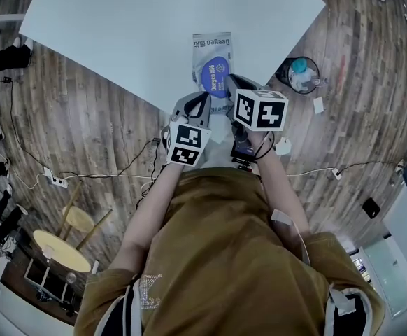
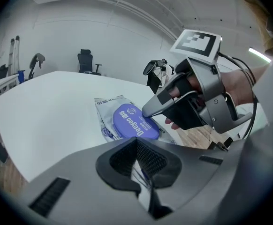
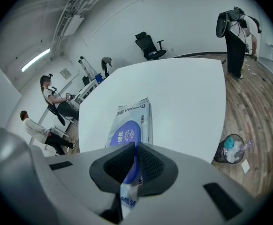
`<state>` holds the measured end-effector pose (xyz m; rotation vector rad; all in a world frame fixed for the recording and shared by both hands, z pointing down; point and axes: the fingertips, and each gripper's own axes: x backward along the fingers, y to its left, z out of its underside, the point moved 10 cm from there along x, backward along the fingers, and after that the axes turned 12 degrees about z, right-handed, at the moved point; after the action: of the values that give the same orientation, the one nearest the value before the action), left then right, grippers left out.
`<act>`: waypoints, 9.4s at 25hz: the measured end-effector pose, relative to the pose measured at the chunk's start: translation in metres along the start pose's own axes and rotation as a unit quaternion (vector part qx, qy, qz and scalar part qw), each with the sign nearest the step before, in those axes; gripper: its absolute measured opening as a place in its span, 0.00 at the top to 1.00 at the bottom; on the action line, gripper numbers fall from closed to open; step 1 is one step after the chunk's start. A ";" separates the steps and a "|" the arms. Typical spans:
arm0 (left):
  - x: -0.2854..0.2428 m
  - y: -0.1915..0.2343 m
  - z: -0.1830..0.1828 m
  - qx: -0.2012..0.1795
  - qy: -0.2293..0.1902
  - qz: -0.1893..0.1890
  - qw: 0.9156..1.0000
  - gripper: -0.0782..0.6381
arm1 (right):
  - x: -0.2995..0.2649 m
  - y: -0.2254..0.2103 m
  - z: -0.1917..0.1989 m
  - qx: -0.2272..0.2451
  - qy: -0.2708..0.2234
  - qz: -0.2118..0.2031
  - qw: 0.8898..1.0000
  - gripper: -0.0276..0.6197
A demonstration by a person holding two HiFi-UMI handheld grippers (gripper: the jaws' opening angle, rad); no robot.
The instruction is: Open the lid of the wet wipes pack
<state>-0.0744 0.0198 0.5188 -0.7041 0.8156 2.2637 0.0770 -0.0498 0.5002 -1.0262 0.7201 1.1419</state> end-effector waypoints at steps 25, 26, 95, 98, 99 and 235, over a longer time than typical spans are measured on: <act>-0.010 0.003 -0.005 0.026 0.090 0.026 0.995 0.89 | 0.017 0.009 -0.009 0.024 -0.003 -0.028 0.999 0.94; -0.010 0.004 -0.006 0.025 0.091 0.026 0.995 0.89 | 0.018 0.011 -0.010 0.025 -0.004 -0.031 0.999 0.94; 0.075 0.046 -0.001 0.105 -0.061 -0.088 0.989 0.89 | 0.008 0.099 -0.001 0.042 -0.028 -0.201 0.978 0.94; 0.076 0.048 -0.004 0.106 -0.069 -0.089 0.988 0.89 | 0.005 0.100 0.000 0.038 -0.028 -0.200 0.979 0.94; 0.076 0.049 -0.005 0.105 -0.071 -0.090 0.988 0.89 | 0.004 0.101 0.001 0.036 -0.028 -0.201 0.979 0.94; 0.197 -0.018 -0.150 -0.152 -0.344 -0.211 0.902 0.89 | 0.244 -0.019 -0.066 0.113 -0.519 0.082 0.843 0.94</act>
<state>-0.1524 -0.0011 0.2843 -0.1392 -0.0350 2.0235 0.1673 -0.0196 0.2658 -0.0437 0.0418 1.4946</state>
